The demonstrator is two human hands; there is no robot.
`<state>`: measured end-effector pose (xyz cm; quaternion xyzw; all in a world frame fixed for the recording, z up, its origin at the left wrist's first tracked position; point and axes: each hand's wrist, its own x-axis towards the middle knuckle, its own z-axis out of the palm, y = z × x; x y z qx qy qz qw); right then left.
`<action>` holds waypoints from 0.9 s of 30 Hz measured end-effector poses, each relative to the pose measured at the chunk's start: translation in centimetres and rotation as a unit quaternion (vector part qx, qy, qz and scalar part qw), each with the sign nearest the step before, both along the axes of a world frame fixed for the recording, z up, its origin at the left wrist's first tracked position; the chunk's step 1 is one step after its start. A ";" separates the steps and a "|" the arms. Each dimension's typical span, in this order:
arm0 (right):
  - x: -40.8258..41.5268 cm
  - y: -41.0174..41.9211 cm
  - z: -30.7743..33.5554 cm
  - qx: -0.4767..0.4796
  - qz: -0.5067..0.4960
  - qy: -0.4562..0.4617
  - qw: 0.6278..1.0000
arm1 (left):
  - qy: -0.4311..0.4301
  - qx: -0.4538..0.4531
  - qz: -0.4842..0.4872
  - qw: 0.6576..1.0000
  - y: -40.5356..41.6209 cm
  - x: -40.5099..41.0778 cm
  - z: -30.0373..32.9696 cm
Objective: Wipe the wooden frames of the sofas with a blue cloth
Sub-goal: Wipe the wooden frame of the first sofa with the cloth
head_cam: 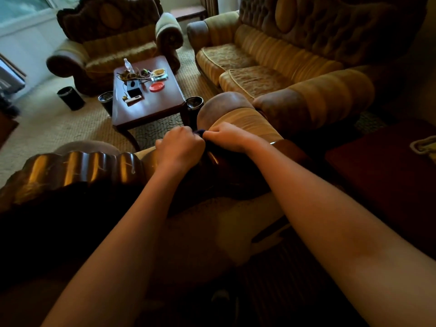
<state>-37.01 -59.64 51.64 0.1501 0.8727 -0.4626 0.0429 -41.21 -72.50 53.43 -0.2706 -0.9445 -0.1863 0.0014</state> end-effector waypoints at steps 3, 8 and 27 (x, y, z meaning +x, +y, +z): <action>-2.5 1.0 -0.1 0.022 0.031 -0.068 0.997 | -0.002 0.004 0.006 1.000 0.1 -0.4 -0.2; -4.9 2.5 -0.2 -0.028 0.058 -0.170 0.983 | -0.004 -0.020 -0.004 1.000 0.2 -0.5 -0.2; 5.7 0.1 -7.5 -0.014 -0.245 0.185 0.952 | -0.013 -0.044 -0.007 0.999 0.4 -0.2 -0.3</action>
